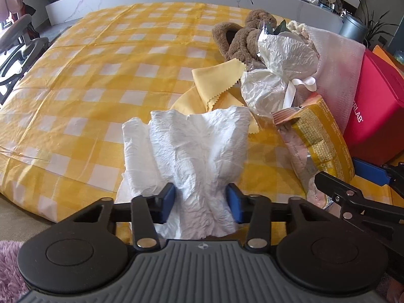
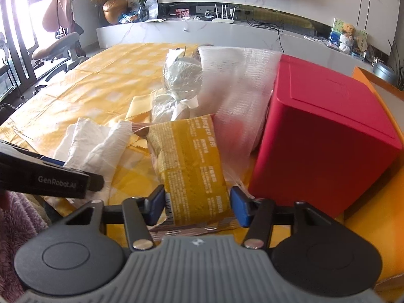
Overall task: Organize soft objects
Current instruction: 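Grasp the white cloth with the left tool while the right tool grasps the yellow snack bag, then lift the white cloth and yellow bag and carry both toward the cardboard box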
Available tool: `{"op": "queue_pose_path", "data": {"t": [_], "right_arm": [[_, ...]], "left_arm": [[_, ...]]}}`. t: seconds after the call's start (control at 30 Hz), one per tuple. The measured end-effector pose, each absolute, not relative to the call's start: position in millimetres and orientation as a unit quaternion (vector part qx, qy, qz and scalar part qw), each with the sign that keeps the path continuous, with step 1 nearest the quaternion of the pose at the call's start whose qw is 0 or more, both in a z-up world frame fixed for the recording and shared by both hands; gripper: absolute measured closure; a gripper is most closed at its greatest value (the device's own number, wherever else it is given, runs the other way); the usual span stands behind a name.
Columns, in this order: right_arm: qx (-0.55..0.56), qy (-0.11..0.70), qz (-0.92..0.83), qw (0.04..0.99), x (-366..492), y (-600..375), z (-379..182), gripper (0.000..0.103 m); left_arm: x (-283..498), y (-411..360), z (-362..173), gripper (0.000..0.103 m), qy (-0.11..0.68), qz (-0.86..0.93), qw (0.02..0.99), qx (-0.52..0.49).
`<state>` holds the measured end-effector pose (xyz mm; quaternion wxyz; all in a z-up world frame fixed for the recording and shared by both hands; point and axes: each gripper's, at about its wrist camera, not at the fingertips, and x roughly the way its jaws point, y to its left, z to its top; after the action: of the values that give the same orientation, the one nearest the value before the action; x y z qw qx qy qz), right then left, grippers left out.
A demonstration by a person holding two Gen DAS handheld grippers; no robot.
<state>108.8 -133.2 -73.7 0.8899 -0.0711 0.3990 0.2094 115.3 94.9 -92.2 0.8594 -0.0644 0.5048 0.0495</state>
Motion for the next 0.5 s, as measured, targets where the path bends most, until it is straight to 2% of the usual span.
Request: {"op": "queue_pose_path", "data": {"t": [0.1, 0.2, 0.5], "right_arm": [[-0.082, 0.393, 0.212, 0.891, 105.0, -131.0, -72.8, 0.058], [-0.085, 0.387, 0.219, 0.891, 100.3, -130.0, -70.9, 0.062], [-0.059, 0.37, 0.242, 0.895, 85.0, -135.0, -56.3, 0.065]], "left_arm": [[108.9, 97.5, -86.8, 0.077, 0.495, 0.052, 0.865, -0.07], [101.8, 100.5, -83.0, 0.084, 0.488, 0.046, 0.868, -0.078], [79.5, 104.7, -66.3, 0.087, 0.447, 0.038, 0.888, -0.103]]}}
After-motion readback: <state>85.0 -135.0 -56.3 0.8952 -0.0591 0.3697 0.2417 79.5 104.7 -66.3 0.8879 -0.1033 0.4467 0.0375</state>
